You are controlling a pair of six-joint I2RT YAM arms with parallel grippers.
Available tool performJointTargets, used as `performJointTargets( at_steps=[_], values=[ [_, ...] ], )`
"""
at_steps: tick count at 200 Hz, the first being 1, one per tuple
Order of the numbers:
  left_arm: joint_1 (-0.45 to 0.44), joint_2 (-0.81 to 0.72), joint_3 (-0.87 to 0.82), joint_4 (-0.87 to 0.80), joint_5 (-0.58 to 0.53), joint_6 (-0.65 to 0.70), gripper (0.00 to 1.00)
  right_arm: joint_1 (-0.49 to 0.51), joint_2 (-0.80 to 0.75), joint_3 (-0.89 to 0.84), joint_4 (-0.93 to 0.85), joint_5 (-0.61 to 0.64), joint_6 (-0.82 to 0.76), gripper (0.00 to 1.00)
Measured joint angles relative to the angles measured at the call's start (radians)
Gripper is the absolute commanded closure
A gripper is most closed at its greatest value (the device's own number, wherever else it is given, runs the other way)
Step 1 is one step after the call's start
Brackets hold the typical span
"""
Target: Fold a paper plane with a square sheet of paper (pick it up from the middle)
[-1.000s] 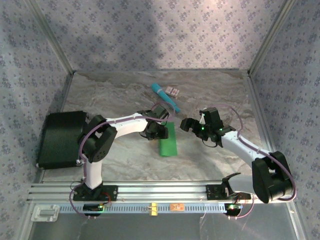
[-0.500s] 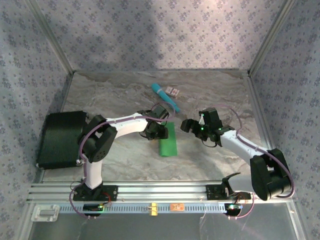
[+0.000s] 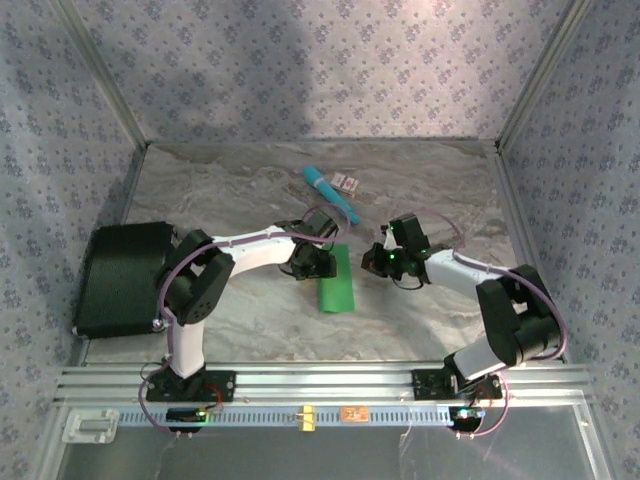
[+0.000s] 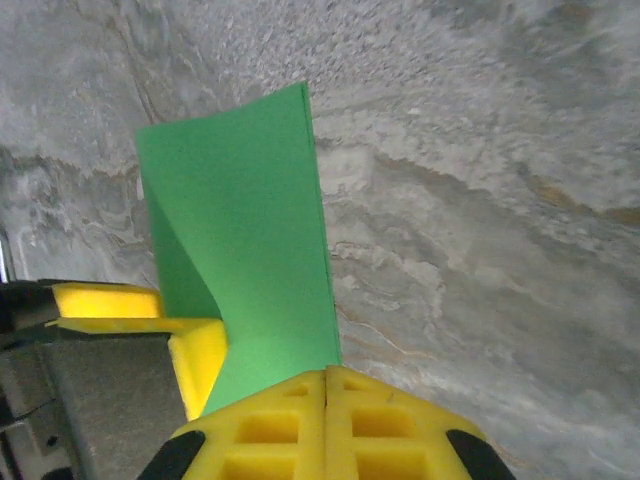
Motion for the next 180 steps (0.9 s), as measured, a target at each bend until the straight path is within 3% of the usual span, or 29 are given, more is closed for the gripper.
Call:
performJointTargets(
  at_steps=[180],
  values=[
    [0.0,0.0,0.0,0.0,0.0,0.0,0.47,0.09,0.252,0.131,0.037,-0.055,-0.027,1.0]
  ],
)
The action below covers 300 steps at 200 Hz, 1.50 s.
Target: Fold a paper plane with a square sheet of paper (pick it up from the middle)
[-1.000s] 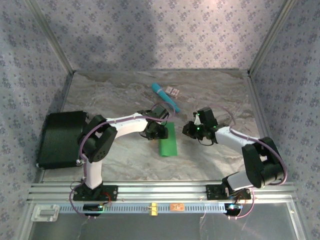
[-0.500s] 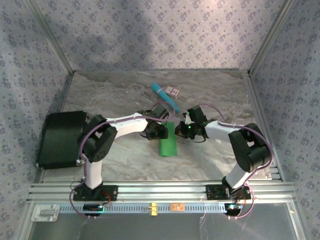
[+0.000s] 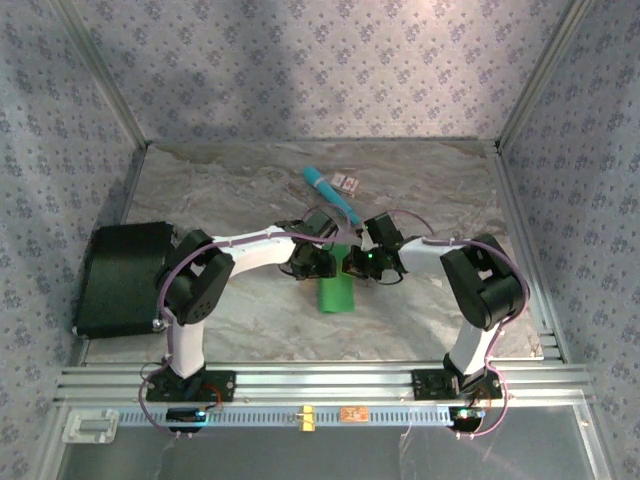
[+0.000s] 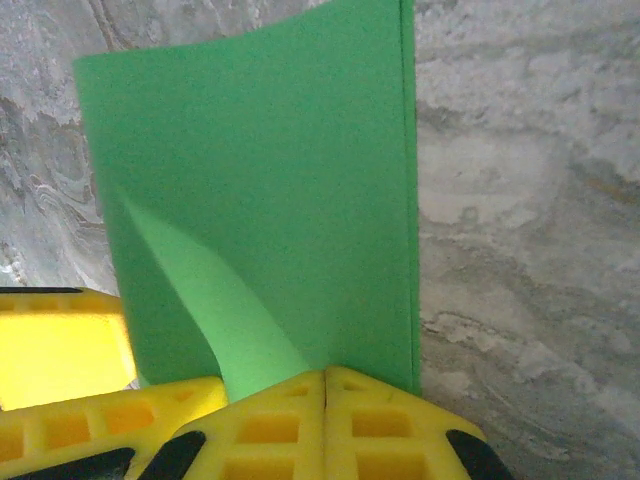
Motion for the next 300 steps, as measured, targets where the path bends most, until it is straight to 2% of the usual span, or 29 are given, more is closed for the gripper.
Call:
performJointTargets(
  at_steps=[91,132,154,173,199,243,300],
  values=[
    [0.002,-0.023,-0.015,0.026,0.024,-0.004,0.4,0.0,-0.001,0.008,-0.028,0.024,-0.139,1.0],
    [0.035,-0.126,-0.061,0.071,0.018,-0.012,0.39,0.0,-0.001,0.029,-0.068,0.046,-0.182,1.0],
    [0.065,-0.217,-0.109,0.132,0.038,-0.031,0.53,0.0,-0.001,0.03,-0.072,0.048,-0.185,1.0],
    [0.082,-0.27,-0.155,0.216,0.099,-0.044,0.67,0.0,0.0,0.03,-0.072,0.049,-0.185,1.0],
    [0.084,-0.268,-0.192,0.338,0.223,-0.071,1.0,0.0,-0.001,0.03,-0.071,0.05,-0.185,1.0],
    [0.084,-0.208,-0.246,0.486,0.344,-0.134,1.0,0.0,-0.001,0.03,-0.071,0.05,-0.184,1.0],
    [0.084,-0.146,-0.29,0.561,0.408,-0.162,1.0,0.0,-0.001,0.029,-0.068,0.049,-0.184,1.0]
  ],
)
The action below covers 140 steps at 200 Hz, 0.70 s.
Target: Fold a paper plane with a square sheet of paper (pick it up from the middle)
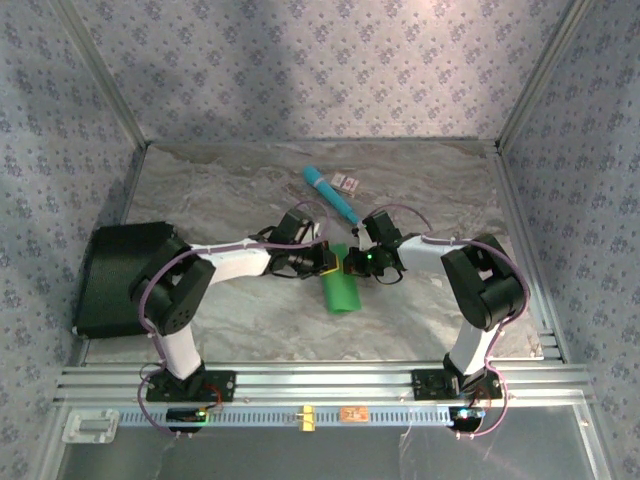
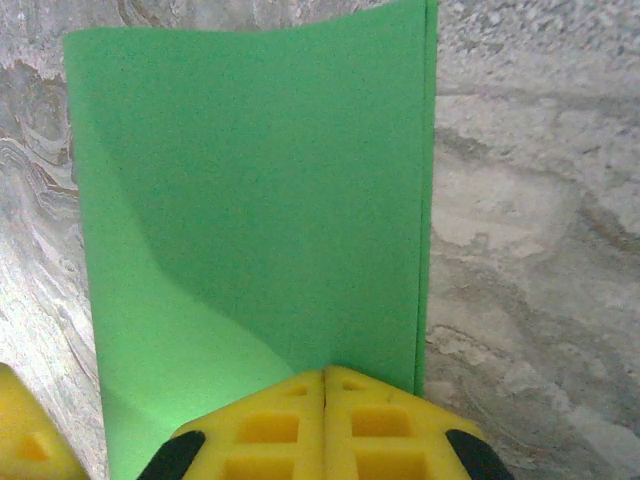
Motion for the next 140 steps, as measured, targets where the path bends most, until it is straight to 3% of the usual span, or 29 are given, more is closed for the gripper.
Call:
performJointTargets(
  at_steps=[140],
  values=[
    [0.031,0.02,-0.106,0.005,-0.023,0.091,1.0,0.0,-0.006,-0.018,0.027,-0.002,0.007,1.0]
  ],
)
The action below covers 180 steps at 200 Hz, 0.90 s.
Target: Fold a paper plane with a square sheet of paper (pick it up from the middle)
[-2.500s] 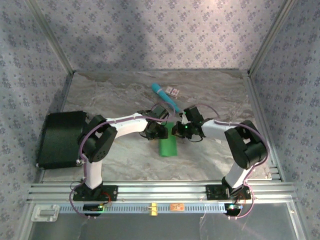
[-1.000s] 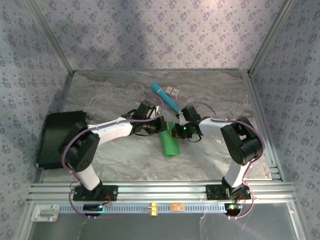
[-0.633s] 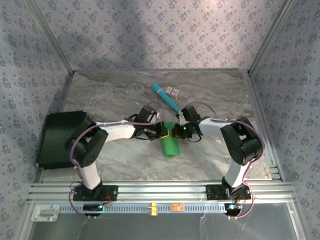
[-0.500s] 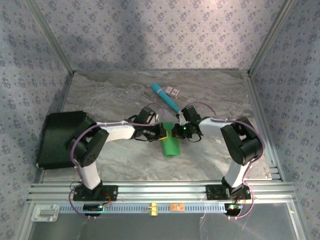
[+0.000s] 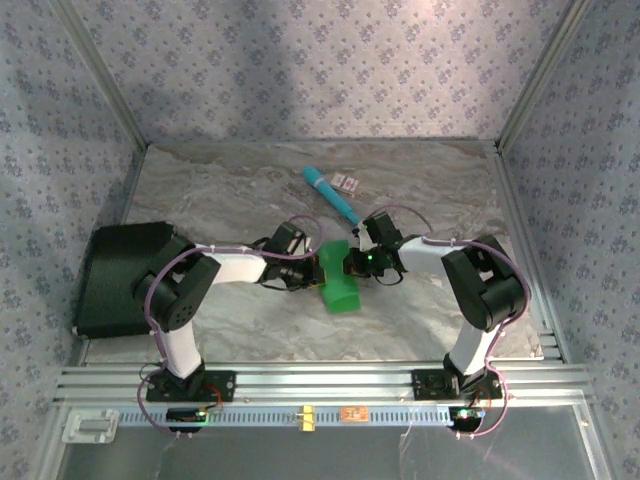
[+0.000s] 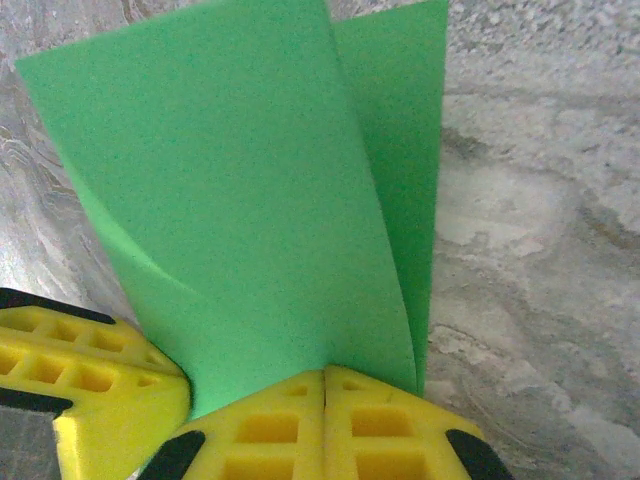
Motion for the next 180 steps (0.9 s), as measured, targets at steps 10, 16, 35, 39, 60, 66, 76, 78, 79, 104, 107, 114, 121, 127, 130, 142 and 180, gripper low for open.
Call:
performJointTargets(
  at_steps=[10,16,35,39,60,66,76,78,79,104,107,114,121,127,130,142,180],
  values=[
    [0.0,-0.007,0.0,-0.011,-0.003,-0.004,0.99,0.0,-0.001,-0.002,0.001,0.001,0.001,1.0],
    [0.0,-0.013,0.0,-0.016,-0.003,-0.009,1.0,0.0,-0.001,-0.002,0.002,0.002,0.001,1.0],
    [-0.001,-0.04,0.0,-0.021,-0.001,-0.03,0.99,0.0,-0.001,-0.002,0.002,0.002,0.001,1.0],
    [-0.002,-0.045,0.001,-0.02,0.001,-0.037,0.99,0.0,-0.001,-0.002,0.002,0.002,0.001,1.0],
    [-0.016,-0.053,0.005,-0.008,0.014,-0.074,0.99,0.0,-0.001,-0.002,0.002,0.002,0.003,1.0],
    [-0.023,-0.053,0.006,-0.005,0.018,-0.083,1.0,0.0,-0.001,-0.002,0.002,0.002,0.003,1.0],
    [-0.035,-0.051,0.009,-0.003,0.027,-0.097,0.99,0.0,-0.002,-0.002,0.002,0.002,0.004,1.0],
    [-0.037,-0.051,0.01,-0.003,0.029,-0.1,0.99,0.0,-0.002,-0.002,0.002,0.002,0.004,1.0],
    [-0.038,-0.051,0.01,-0.003,0.029,-0.1,0.99,0.0,-0.002,-0.002,0.002,0.002,0.004,1.0],
    [-0.053,-0.032,0.012,0.008,0.038,-0.125,1.0,0.0,-0.002,-0.003,0.004,0.002,0.003,1.0],
    [-0.054,-0.029,0.012,0.008,0.039,-0.125,1.0,0.0,-0.002,-0.003,0.004,0.002,0.004,1.0],
    [-0.054,-0.022,0.011,0.008,0.038,-0.126,1.0,0.0,-0.002,-0.003,0.004,0.002,0.004,1.0],
    [-0.054,-0.016,0.008,0.009,0.038,-0.125,0.99,0.0,-0.002,-0.003,0.005,0.002,0.004,1.0],
    [-0.053,-0.01,0.003,0.011,0.038,-0.125,0.99,0.0,-0.002,-0.003,0.005,0.002,0.004,1.0],
    [-0.053,-0.008,-0.001,0.012,0.037,-0.124,0.99,0.0,-0.002,-0.003,0.005,0.002,0.004,1.0],
    [-0.053,-0.001,-0.02,0.015,0.035,-0.121,0.99,0.0,-0.002,-0.003,0.005,0.002,0.004,1.0],
    [-0.052,-0.005,-0.055,0.077,0.039,-0.102,0.98,0.0,-0.002,-0.005,0.008,0.002,0.004,1.0]
  ],
)
